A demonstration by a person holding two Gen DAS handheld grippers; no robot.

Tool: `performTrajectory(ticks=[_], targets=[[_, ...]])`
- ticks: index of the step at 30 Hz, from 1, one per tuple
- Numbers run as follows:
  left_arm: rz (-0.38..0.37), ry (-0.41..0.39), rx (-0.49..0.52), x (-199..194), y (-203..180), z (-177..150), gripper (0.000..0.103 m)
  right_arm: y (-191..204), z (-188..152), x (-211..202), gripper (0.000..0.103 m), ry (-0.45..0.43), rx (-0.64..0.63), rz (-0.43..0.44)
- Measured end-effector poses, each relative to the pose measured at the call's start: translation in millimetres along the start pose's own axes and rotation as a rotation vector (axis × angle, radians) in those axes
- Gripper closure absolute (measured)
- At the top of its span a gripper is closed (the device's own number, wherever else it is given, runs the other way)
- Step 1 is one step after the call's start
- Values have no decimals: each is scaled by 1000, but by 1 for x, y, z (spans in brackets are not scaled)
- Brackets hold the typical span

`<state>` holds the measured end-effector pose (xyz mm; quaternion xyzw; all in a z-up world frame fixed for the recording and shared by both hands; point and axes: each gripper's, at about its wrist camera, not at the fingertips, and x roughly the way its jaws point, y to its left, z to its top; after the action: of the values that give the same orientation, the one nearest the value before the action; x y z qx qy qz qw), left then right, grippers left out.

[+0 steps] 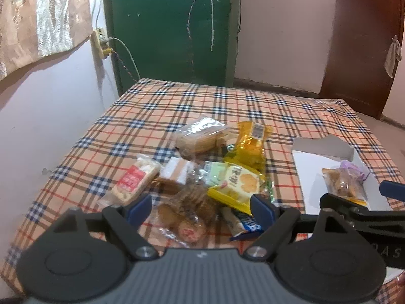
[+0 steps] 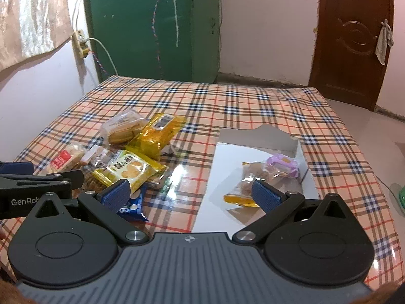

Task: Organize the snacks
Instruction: 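Withdraw both tools from the box back toward the snack pile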

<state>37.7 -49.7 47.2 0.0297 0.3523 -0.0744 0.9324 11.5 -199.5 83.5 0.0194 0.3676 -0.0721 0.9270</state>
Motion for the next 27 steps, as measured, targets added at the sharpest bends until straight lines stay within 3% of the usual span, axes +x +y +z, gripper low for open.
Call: performTrajectory(ticks=[16,27], targets=[[-14,36,-37,9,44,-33,18,39,-27,17,0,32,-65,82],[2,43,4,37,50,-43,9,36,-38,34,0,68,-44,98]])
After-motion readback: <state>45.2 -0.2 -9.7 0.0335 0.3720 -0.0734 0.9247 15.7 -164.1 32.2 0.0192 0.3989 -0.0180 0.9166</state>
